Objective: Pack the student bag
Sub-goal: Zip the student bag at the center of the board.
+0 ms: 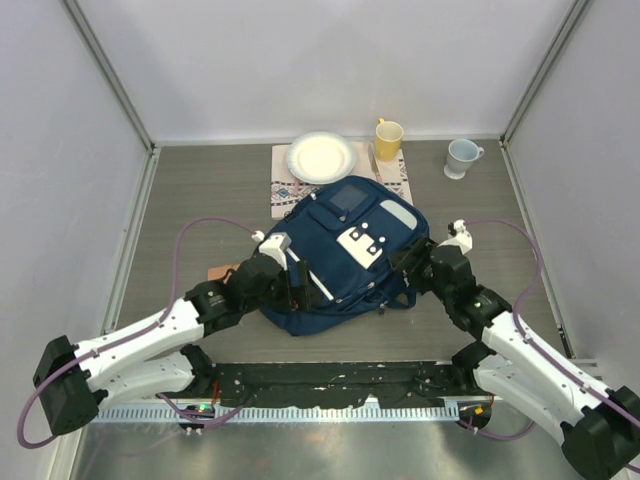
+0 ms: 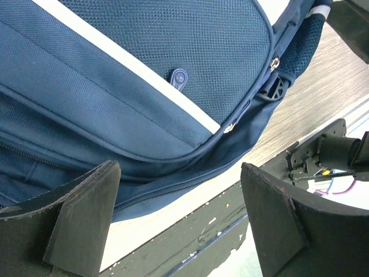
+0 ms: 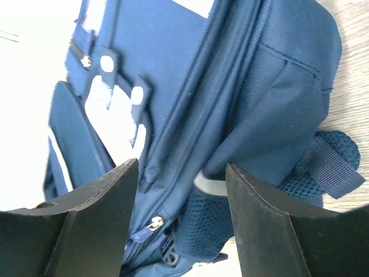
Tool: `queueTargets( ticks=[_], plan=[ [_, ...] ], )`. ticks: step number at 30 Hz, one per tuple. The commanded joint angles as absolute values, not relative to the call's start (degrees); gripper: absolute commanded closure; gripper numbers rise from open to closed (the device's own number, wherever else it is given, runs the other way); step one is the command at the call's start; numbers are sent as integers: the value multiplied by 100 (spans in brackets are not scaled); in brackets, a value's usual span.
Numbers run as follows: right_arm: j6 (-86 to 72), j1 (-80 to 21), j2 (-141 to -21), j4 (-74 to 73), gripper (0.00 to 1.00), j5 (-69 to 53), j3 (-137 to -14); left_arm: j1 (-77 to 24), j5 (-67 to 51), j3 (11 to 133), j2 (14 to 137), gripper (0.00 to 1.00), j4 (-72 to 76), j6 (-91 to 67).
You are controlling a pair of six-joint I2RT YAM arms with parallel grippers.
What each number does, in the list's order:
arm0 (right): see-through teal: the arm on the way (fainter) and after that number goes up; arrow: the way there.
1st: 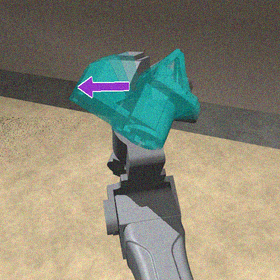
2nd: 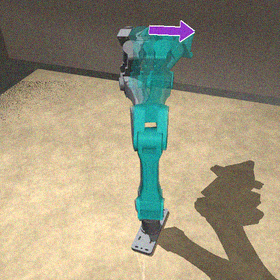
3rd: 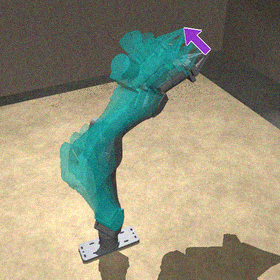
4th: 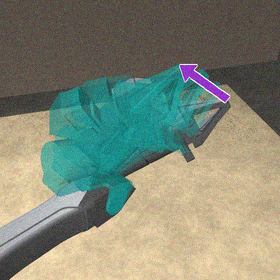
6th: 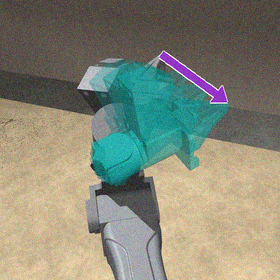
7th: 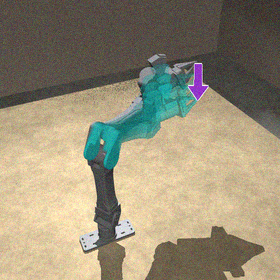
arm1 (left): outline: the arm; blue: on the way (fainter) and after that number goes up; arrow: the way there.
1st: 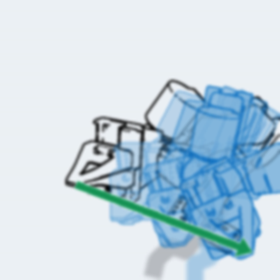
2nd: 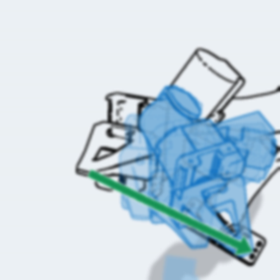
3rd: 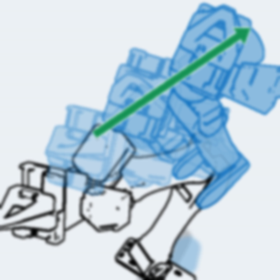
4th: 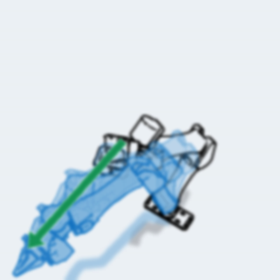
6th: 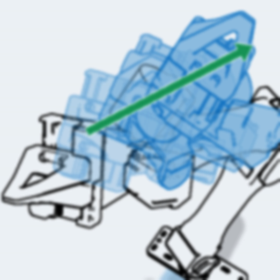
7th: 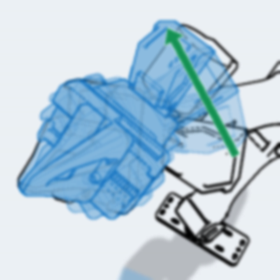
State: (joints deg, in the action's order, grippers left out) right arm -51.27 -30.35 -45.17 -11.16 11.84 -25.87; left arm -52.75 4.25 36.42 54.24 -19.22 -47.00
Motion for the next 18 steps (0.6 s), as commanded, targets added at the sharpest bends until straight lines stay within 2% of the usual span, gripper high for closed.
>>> queueTargets(
  ticks=[1, 10, 18],
  plan=[
    [-5230, -3059, -3886, -826, 33, 1257, -2725, -5256, 527, 3815, 5729, 12, -1477, -4912],
    [-5229, -3050, -4226, -870, 32, 1098, -2742, -5256, 571, 3288, 6056, 15, -1301, -5475],
    [-5160, -3059, -5053, -27, 29, 1257, -2733, -5256, 624, 2927, 5853, 14, -748, -5616]
  ],
)
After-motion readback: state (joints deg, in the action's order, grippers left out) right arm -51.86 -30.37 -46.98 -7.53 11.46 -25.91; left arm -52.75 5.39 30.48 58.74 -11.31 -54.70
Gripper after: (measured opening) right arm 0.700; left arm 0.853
